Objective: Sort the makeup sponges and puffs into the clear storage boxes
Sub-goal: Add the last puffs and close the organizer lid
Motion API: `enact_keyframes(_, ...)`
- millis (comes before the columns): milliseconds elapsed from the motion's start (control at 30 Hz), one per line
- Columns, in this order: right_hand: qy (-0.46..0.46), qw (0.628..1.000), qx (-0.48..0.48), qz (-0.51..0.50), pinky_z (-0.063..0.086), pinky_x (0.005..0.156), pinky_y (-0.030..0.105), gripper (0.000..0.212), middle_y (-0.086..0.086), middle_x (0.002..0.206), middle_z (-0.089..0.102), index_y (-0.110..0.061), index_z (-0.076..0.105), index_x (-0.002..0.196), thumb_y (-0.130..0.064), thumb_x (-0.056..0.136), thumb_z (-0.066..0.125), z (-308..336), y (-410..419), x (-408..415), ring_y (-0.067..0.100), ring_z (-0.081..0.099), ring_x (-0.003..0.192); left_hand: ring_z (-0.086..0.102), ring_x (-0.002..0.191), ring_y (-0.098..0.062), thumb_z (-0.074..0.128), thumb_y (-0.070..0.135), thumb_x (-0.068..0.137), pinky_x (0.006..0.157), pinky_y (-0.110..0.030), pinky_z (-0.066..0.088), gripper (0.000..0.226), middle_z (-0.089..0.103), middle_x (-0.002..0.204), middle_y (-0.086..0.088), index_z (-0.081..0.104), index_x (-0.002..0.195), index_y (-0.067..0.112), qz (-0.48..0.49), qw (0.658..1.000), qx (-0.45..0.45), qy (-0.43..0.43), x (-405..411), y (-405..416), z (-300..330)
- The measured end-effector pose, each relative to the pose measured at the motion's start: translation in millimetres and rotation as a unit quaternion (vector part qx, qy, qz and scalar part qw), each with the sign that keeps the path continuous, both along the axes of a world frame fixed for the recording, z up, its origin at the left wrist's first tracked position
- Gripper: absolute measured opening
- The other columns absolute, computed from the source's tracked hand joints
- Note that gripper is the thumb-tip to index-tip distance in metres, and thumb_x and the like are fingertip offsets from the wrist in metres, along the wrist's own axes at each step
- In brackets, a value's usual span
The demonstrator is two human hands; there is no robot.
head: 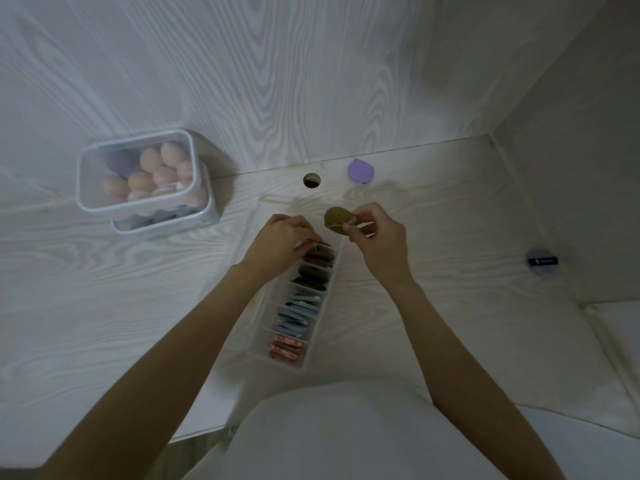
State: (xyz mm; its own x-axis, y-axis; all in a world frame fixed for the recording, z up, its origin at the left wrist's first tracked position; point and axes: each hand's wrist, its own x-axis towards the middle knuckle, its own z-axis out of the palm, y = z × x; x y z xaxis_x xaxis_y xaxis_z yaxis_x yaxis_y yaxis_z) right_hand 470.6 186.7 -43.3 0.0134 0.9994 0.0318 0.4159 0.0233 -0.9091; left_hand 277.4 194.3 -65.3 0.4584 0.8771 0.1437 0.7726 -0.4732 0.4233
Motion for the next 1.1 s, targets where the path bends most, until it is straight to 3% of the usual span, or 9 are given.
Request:
enact_keyframes(167, -0.170, 0.983, 0.069, 0.026, 0.033, 0.053, 0.020, 0.009, -0.004, 0.079, 0.059, -0.016, 0.062, 0.078, -0.017, 0.077, 0.071, -16, 3, -22, 0.011, 0.049, 0.066, 0.066, 0.074, -0.020, 0.063, 0.019, 0.082, 0.090, -0.037, 0.042, 0.014, 0.070, 0.085, -0.004, 0.073, 0.091, 0.016, 0.013, 1.000, 0.010, 0.008, -4, -5, -6)
enact_keyframes(333, -0.307, 0.944, 0.087, 0.079, 0.040, 0.054, 0.030, 0.006, 0.006, 0.077, 0.060, -0.013, 0.073, 0.080, -0.014, 0.074, 0.074, -23, 9, -31, 0.025, 0.052, 0.078, 0.066, 0.083, -0.021, 0.066, 0.015, 0.082, 0.089, -0.037, 0.042, 0.018, 0.069, 0.094, -0.002, 0.062, 0.100, 0.010, 0.043, 0.999, -0.002, -0.027, 0, -10, -7)
enact_keyframes(467, -0.275, 0.947, 0.016, 0.167, 0.034, 0.062, 0.029, 0.016, 0.006, 0.086, 0.061, -0.017, 0.075, 0.093, -0.025, 0.085, 0.065, -10, 23, -16, 0.018, 0.046, 0.082, 0.064, 0.079, -0.024, 0.055, 0.022, 0.087, 0.077, -0.036, 0.044, 0.020, 0.068, 0.098, -0.004, 0.064, 0.101, 0.010, 0.047, 0.999, 0.001, -0.002, 5, -11, -8)
enact_keyframes(600, -0.205, 0.977, 0.028, 0.058, 0.035, 0.064, 0.024, 0.014, 0.004, 0.085, 0.062, -0.012, 0.073, 0.092, -0.018, 0.085, 0.062, -5, 50, 20, 0.017, 0.055, 0.073, 0.064, 0.070, -0.027, 0.050, 0.024, 0.085, 0.074, -0.037, 0.045, 0.023, 0.070, 0.085, -0.006, 0.068, 0.093, 0.012, 0.055, 0.998, 0.013, 0.024, 10, -6, -8)
enact_keyframes(700, -0.258, 0.965, 0.014, 0.031, 0.040, 0.076, 0.027, 0.025, 0.012, 0.107, 0.061, -0.012, 0.066, 0.109, -0.010, 0.086, 0.056, -25, 90, 40, 0.028, 0.060, 0.093, 0.064, 0.069, -0.024, 0.046, 0.028, 0.087, 0.075, -0.035, 0.043, 0.027, 0.071, 0.084, -0.004, 0.069, 0.091, 0.013, 0.064, 0.997, 0.023, 0.030, 13, -3, -7)
enact_keyframes(800, -0.333, 0.934, -0.005, 0.127, 0.037, 0.098, 0.039, 0.035, 0.018, 0.134, 0.045, -0.018, 0.060, 0.123, -0.010, 0.090, 0.049, -46, 123, 37, 0.036, 0.043, 0.120, 0.064, 0.070, -0.022, 0.035, 0.035, 0.089, 0.076, -0.034, 0.042, 0.040, 0.071, 0.089, -0.001, 0.070, 0.091, 0.016, 0.065, 0.997, 0.019, 0.030, 15, -3, -7)
enact_keyframes(867, -0.396, 0.901, -0.021, 0.176, 0.033, 0.102, 0.041, 0.036, 0.014, 0.142, 0.037, -0.022, 0.057, 0.127, -0.019, 0.092, 0.050, -55, 135, 29, 0.035, 0.034, 0.125, 0.064, 0.071, -0.021, 0.035, 0.035, 0.089, 0.075, -0.033, 0.041, 0.039, 0.071, 0.091, 0.000, 0.070, 0.091, 0.018, 0.069, 0.997, 0.016, 0.032, 15, -3, -7)
enact_keyframes(1000, -0.420, 0.899, 0.023, 0.122, 0.042, 0.075, 0.037, 0.028, 0.015, 0.118, 0.050, -0.013, 0.056, 0.115, -0.018, 0.088, 0.051, -55, 135, 21, 0.035, 0.047, 0.104, 0.064, 0.078, -0.022, 0.053, 0.023, 0.091, 0.076, -0.036, 0.038, 0.016, 0.070, 0.093, -0.001, 0.067, 0.097, 0.018, 0.068, 0.997, 0.012, 0.041, 13, -4, -5)
enact_keyframes(1100, -0.326, 0.941, 0.080, 0.041, 0.034, 0.060, 0.031, 0.011, 0.016, 0.091, 0.061, -0.006, 0.056, 0.097, -0.008, 0.088, 0.049, -43, 117, 27, 0.033, 0.058, 0.082, 0.064, 0.081, -0.023, 0.057, 0.020, 0.091, 0.078, -0.035, 0.037, 0.015, 0.069, 0.097, -0.001, 0.065, 0.104, 0.020, 0.063, 0.996, 0.008, 0.055, 14, -3, -4)
